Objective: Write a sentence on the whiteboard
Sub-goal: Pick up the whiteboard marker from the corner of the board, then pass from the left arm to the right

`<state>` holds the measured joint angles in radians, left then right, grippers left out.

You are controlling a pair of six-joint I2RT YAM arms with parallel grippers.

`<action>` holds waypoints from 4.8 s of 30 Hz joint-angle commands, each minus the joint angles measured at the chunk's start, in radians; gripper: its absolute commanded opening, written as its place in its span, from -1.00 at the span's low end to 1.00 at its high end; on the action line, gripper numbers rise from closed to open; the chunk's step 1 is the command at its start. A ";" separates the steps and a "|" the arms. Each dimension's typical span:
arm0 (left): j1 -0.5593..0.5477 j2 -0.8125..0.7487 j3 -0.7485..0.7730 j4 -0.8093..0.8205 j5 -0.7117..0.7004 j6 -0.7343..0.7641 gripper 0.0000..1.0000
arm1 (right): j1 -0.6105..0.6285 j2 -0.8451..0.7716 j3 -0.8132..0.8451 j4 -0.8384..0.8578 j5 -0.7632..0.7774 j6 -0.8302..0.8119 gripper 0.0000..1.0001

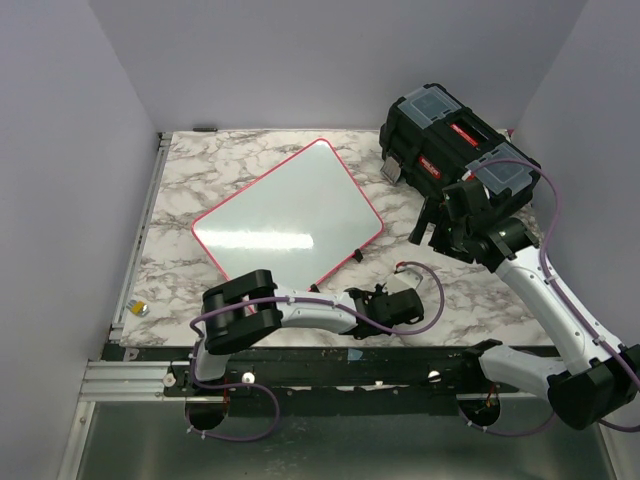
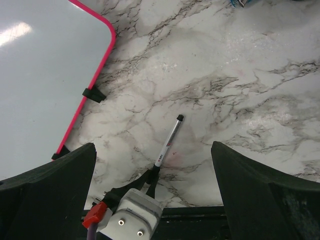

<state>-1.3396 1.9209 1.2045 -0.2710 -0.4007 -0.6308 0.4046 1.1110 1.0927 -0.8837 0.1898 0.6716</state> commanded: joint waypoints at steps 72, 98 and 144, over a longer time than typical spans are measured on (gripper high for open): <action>0.229 -0.932 -0.109 -0.221 0.647 0.744 -1.00 | -0.001 -0.204 -0.018 0.279 -1.076 -0.051 0.73; 0.273 -0.713 0.145 -0.347 0.681 0.893 -1.00 | -0.002 -0.199 -0.050 0.258 -1.089 -0.048 0.23; 0.277 -0.617 0.253 -0.401 0.744 0.923 -1.00 | -0.003 -0.244 -0.135 0.380 -1.074 0.080 -0.13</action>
<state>-1.0595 1.2995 1.4147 -0.7067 0.2859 0.2665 0.4038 0.8742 0.9634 -0.5304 -0.8619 0.7380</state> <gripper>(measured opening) 0.066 0.446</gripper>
